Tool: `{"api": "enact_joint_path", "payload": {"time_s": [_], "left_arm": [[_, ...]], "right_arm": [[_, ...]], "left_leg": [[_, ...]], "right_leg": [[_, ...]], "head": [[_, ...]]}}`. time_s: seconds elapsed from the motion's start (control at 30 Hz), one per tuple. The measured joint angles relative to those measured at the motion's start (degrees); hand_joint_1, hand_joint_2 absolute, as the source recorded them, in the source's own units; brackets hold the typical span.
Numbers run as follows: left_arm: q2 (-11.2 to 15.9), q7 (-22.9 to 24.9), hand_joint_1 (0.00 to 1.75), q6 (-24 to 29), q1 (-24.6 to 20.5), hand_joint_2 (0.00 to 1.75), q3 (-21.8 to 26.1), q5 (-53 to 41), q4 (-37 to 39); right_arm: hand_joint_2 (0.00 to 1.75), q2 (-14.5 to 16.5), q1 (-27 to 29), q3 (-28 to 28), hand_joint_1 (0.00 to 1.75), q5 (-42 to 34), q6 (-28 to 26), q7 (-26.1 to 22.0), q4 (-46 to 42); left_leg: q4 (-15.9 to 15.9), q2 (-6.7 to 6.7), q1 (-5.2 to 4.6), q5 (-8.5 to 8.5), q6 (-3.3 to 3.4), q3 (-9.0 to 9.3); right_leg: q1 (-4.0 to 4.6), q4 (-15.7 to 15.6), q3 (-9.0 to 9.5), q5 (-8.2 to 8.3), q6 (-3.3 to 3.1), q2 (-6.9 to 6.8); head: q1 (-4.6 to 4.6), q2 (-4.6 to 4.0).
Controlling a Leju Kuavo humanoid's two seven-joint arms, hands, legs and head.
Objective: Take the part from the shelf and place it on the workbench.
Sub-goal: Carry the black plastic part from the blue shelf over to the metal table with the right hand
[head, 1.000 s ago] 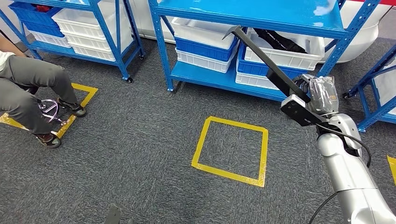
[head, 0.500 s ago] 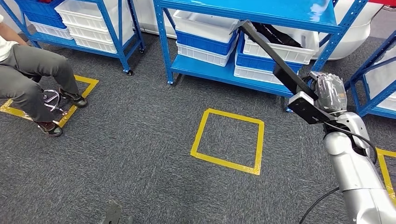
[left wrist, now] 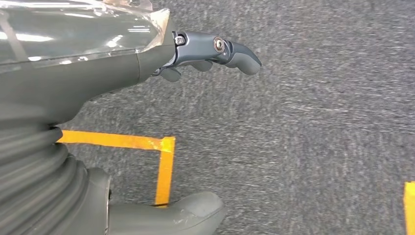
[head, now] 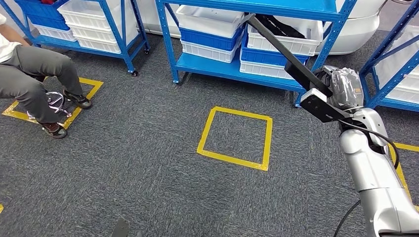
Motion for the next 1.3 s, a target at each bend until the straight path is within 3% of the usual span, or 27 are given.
{"api": "enact_joint_path", "payload": {"time_s": [0.03,0.1,0.13,0.17,0.23,0.3,0.4,0.47,0.5,0.57,0.63,0.7,0.77,0.83,0.9,0.97,1.0,1.03,1.13,1.2,1.27,1.3], "left_arm": [[0.01,0.04,0.00,-0.01,-0.01,1.75,0.00,-0.10,0.01],[0.04,0.12,0.00,-0.02,-0.14,1.75,0.00,-0.35,-0.04],[0.05,0.15,0.00,-0.02,-0.22,1.75,-0.01,-0.46,-0.06],[0.07,0.19,0.00,-0.03,-0.29,1.75,-0.01,-0.54,-0.08],[0.03,0.31,0.00,-0.05,-0.33,1.75,-0.02,-0.61,-0.08],[-0.05,0.43,0.00,-0.07,-0.32,1.75,0.00,-0.64,-0.08],[-0.11,0.59,0.00,-0.18,-0.33,1.75,0.04,-0.68,-0.07],[-0.22,0.73,0.00,-0.32,-0.28,1.75,0.03,-0.69,-0.03],[-0.27,0.79,0.00,-0.36,-0.26,1.75,0.03,-0.69,-0.01],[-0.31,0.86,0.00,-0.37,-0.25,1.75,0.03,-0.69,0.01],[-0.32,0.95,0.00,-0.37,-0.25,1.75,0.03,-0.69,0.01],[-0.33,1.06,0.00,-0.34,-0.14,1.75,0.03,-0.70,0.01],[-0.24,1.13,0.00,-0.26,0.05,1.75,0.03,-0.72,0.02],[-0.13,1.17,0.00,-0.16,0.12,1.75,0.02,-0.83,0.03],[-0.11,1.20,0.00,-0.14,0.15,1.75,0.02,-1.01,0.03],[-0.12,1.22,0.00,-0.15,0.20,1.75,0.02,-1.14,0.03],[-0.12,1.23,0.00,-0.16,0.23,1.75,0.01,-1.21,0.03],[-0.09,1.25,0.00,-0.16,0.23,1.75,0.01,-1.30,0.03],[0.01,1.40,0.00,-0.20,0.12,1.75,0.01,-1.68,0.03],[0.01,1.67,0.00,-0.30,0.03,1.75,0.00,-1.91,0.03],[0.03,1.92,0.00,-0.44,0.01,1.75,0.00,-2.21,0.03],[0.03,1.98,0.00,-0.48,-0.04,1.75,0.00,-2.38,0.02]], "right_arm": [[1.75,-0.08,0.02,0.01,1.71,0.16,-0.24,0.07,0.05],[1.75,-0.43,0.01,-0.01,1.71,0.37,-0.76,0.20,0.03],[1.75,-0.67,-0.04,-0.02,1.71,0.39,-0.92,0.25,0.00],[1.75,-0.86,-0.08,-0.03,1.71,0.40,-1.03,0.28,-0.03],[1.75,-1.13,-0.12,-0.02,1.71,0.43,-1.09,0.29,-0.08],[1.75,-1.40,-0.09,-0.02,1.71,0.44,-1.10,0.29,-0.12],[1.75,-1.91,0.16,-0.02,1.71,0.40,-1.10,0.37,-0.12],[1.75,-2.03,0.50,-0.01,1.71,0.39,-1.10,0.44,-0.12],[1.75,-2.05,0.60,-0.01,1.71,0.41,-1.10,0.45,-0.12],[1.75,-2.08,0.59,-0.01,1.71,0.50,-1.10,0.49,-0.12],[1.75,-2.11,0.43,-0.02,1.71,0.65,-1.08,0.57,-0.13],[1.75,-2.09,0.36,0.03,1.71,0.86,-1.05,0.73,-0.14],[1.75,-1.96,0.30,0.20,1.71,1.02,-1.02,0.86,-0.14],[1.75,-1.81,0.17,0.42,1.71,1.20,-0.99,0.89,-0.15],[1.75,-1.78,0.13,0.55,1.71,1.35,-0.98,1.00,-0.16],[1.75,-1.79,0.24,0.64,1.71,1.39,-0.97,1.10,-0.15],[1.75,-1.80,0.30,0.68,1.71,1.40,-0.96,1.11,-0.14],[1.75,-1.84,0.33,0.72,1.71,1.40,-0.96,1.11,-0.14],[1.75,-2.25,0.28,0.74,1.71,1.40,-0.97,1.10,-0.23],[1.75,-2.61,0.22,0.74,1.71,1.40,-0.97,1.09,-0.30],[1.75,-2.78,0.36,0.76,1.71,1.40,-0.97,1.02,-0.36],[1.75,-2.83,0.60,0.78,1.71,1.43,-0.99,0.94,-0.47]], "left_leg": [[-2.65,0.16,-0.03,0.83,0.30,2.62],[-10.66,1.31,-0.40,0.94,0.93,9.04],[-13.51,1.76,-0.70,0.58,1.17,11.09],[-15.06,2.02,-1.03,0.15,1.33,12.03],[-15.92,1.46,-1.31,0.70,1.86,11.85],[-16.88,0.86,-1.29,1.89,2.67,11.60],[-17.32,-0.15,-1.54,3.22,3.48,10.59],[-17.26,-1.09,-1.90,3.88,3.61,9.73],[-17.23,-1.58,-2.05,4.20,3.61,9.37],[-17.06,-2.51,-2.24,4.70,3.45,8.86],[-16.75,-3.32,-2.48,5.11,3.07,8.30],[-16.67,-4.02,-2.61,5.63,2.58,7.80],[-16.48,-4.15,-2.64,5.68,2.09,7.39],[-13.37,-2.78,-2.47,3.33,1.21,5.98],[-5.91,-1.23,-1.77,-0.91,0.13,2.89],[-0.02,-0.65,-0.96,-3.07,-0.67,0.57],[-0.09,-0.44,-0.58,-2.60,-0.97,0.90],[-2.42,-0.09,-0.26,-1.27,-1.21,2.35],[-13.72,2.14,-0.17,2.77,-1.29,8.69],[-16.04,2.35,-0.76,3.07,-0.60,9.51],[-16.46,1.42,-1.07,3.51,0.59,9.27],[-16.86,0.97,-1.14,3.81,1.23,9.34]], "right_leg": [[0.06,0.00,-0.41,0.36,0.17,-0.18],[0.22,0.02,-0.84,0.90,0.70,-0.64],[0.32,-0.01,-0.88,1.11,1.03,-1.00],[0.40,-0.07,-0.88,1.33,1.37,-1.40],[0.57,-0.30,-0.95,1.76,2.19,-2.05],[0.64,1.07,-1.81,0.72,2.43,-1.44],[0.74,10.54,-5.67,-4.50,1.56,0.22],[0.96,14.98,-6.94,-6.24,1.61,0.54],[1.10,14.04,-6.00,-5.85,1.81,0.65],[1.25,6.68,-1.47,-3.69,2.07,1.53],[1.65,0.29,2.22,-2.26,1.61,2.74],[2.12,-1.15,2.91,-1.90,0.83,2.77],[1.52,-1.39,2.87,-1.38,0.12,1.98],[0.77,-1.62,2.87,-0.90,-0.62,1.10],[0.74,-1.61,2.71,-0.71,-0.96,0.17],[0.63,-1.57,2.57,-0.67,-0.89,-0.81],[0.53,-1.55,2.55,-0.66,-0.85,-1.29],[0.41,-1.53,2.57,-0.66,-0.81,-1.75],[0.58,-1.43,2.59,-0.81,-0.11,-2.97],[1.11,-1.49,2.42,-0.76,0.81,-3.71],[1.13,-1.63,2.26,-0.78,1.72,-4.28],[1.00,-1.10,1.90,-1.26,1.99,-3.78]], "head": [[-0.01,0.00],[0.01,0.00],[0.05,0.00],[0.03,0.00],[0.03,0.00],[0.04,0.00],[0.20,0.00],[0.22,0.00],[0.22,0.00],[0.21,0.00],[0.20,0.00],[0.18,0.00],[0.17,0.00],[-0.11,0.00],[-0.40,0.00],[-0.41,0.00],[-0.42,0.00],[-0.41,0.00],[-0.39,0.00],[-0.22,0.00],[-0.15,0.00],[-0.11,-0.01]]}}
